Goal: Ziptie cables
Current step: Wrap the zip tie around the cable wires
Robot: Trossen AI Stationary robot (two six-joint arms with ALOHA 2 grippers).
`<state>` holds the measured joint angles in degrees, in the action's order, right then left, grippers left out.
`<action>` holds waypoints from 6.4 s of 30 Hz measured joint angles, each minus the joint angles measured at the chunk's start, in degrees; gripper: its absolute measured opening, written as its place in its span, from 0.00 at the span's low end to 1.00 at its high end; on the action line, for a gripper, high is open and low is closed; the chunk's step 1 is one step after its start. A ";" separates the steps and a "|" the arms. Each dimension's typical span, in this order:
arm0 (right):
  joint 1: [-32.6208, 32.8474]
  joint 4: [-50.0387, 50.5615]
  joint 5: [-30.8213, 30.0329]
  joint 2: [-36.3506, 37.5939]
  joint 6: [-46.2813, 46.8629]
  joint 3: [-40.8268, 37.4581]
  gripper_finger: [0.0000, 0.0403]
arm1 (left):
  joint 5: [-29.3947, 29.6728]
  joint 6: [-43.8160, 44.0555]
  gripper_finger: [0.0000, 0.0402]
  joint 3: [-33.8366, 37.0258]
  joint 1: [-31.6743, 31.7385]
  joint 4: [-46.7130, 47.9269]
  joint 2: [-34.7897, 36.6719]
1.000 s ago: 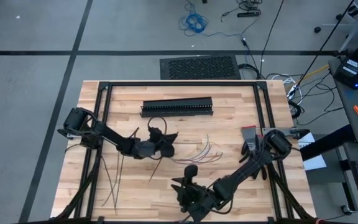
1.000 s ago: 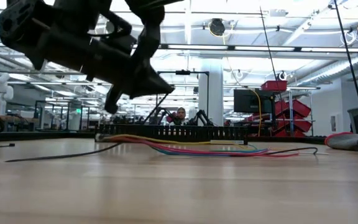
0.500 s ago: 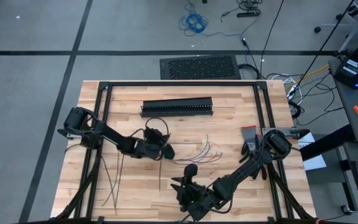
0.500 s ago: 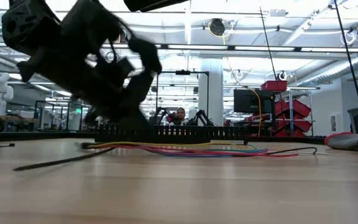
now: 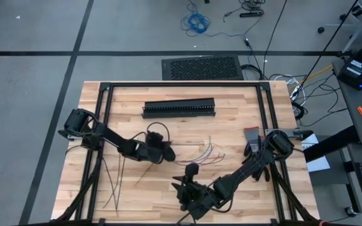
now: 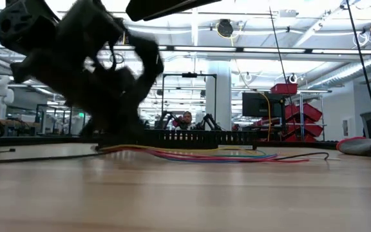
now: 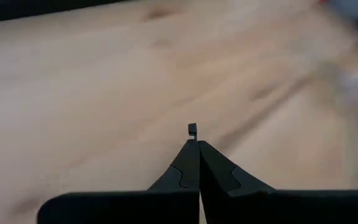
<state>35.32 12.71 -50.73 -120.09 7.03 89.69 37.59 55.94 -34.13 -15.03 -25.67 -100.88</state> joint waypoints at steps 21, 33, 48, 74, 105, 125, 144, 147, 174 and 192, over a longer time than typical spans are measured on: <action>3.84 11.11 -4.49 0.11 10.07 0.01 0.29 | -1.98 -13.54 0.00 -10.48 1.33 -16.55 -1.38; -1.90 11.59 2.11 -3.78 11.91 0.00 0.29 | -1.47 -4.78 0.00 -10.54 3.89 1.06 -8.28; -10.05 -11.26 35.41 -6.51 -9.75 -0.02 0.29 | 0.35 -3.94 0.00 -10.54 4.46 5.41 -8.28; -9.71 -17.61 33.09 -19.23 -19.28 8.30 0.29 | 0.38 -8.41 0.00 -10.49 4.39 5.17 -8.28; -13.30 -9.77 37.26 -20.97 -18.64 12.34 0.10 | 0.36 -9.84 0.00 -10.49 4.13 5.19 -8.61; -11.64 7.90 41.69 -15.82 -9.48 12.07 0.00 | 0.78 -9.86 0.00 -10.56 4.11 4.44 -10.16; -8.45 35.61 39.51 -11.08 6.38 12.13 0.00 | 0.29 -9.88 0.00 -10.54 2.04 3.48 -10.27; -8.10 37.91 39.56 -10.58 7.80 12.04 0.00 | 0.30 -9.88 0.00 -10.54 1.44 3.54 -10.27; 1.12 40.81 23.48 -5.05 15.06 12.04 0.07 | 3.71 -11.42 0.00 -10.54 -2.35 -3.93 -9.99; 1.93 -2.95 6.50 -5.22 14.41 -1.72 0.13 | 13.24 -8.38 0.00 -10.56 -3.04 3.72 -9.89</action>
<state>37.25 9.76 -44.23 -125.32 21.44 87.97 50.84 47.56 -44.69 -18.07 -21.96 -110.77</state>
